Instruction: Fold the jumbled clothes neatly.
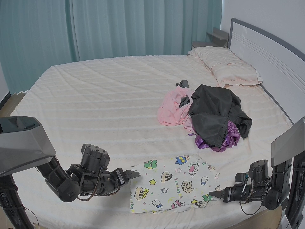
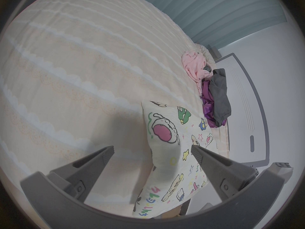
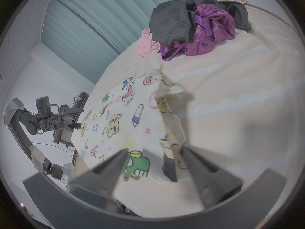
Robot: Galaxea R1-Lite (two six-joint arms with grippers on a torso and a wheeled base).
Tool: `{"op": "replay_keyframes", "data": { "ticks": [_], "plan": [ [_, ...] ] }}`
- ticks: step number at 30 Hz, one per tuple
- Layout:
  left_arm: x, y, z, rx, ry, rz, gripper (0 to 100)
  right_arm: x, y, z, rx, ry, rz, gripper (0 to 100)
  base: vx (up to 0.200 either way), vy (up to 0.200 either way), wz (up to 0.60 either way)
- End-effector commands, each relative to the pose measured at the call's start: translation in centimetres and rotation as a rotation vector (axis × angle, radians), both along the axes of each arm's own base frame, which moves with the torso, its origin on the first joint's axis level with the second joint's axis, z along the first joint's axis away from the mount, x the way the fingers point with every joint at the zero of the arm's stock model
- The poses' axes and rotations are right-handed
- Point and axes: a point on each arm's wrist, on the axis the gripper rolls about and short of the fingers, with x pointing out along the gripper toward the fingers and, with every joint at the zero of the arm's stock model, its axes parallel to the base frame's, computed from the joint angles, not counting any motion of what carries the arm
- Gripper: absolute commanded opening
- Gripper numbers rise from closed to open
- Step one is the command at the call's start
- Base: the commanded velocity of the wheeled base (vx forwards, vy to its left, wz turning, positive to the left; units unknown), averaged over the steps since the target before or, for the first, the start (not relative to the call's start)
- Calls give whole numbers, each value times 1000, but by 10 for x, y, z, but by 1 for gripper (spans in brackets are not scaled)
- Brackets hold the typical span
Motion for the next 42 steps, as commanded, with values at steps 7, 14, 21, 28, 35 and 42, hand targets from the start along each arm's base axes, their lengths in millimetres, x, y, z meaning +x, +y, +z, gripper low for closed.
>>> {"op": "replay_keyframes", "data": {
  "ticks": [7, 14, 21, 28, 35, 42],
  "plan": [
    [7, -3, 8, -78, -32, 62, 100, -6, -15, 0, -77, -15, 14, 0, 0, 0, 0],
    [11, -5, 12, -88, -65, 115, 100, -14, -16, 8, -112, 4, 54, 0, 0, 0, 0],
    [16, -11, 20, -189, -119, 194, 100, -11, -15, 3, -125, 9, 70, 0, 0, 0, 0],
    [13, -19, 24, -271, -129, 189, 100, -7, -14, 7, -113, -51, 69, 100, 0, 0, 0],
    [-4, -41, 17, -271, -87, 116, 100, 1, -15, 13, -81, -110, 34, 100, 0, 0, 0],
    [-9, -46, -7, -187, -51, 65, 100, 12, -12, 20, -17, -166, -23, 100, 0, 0, 0]
  ]
}}
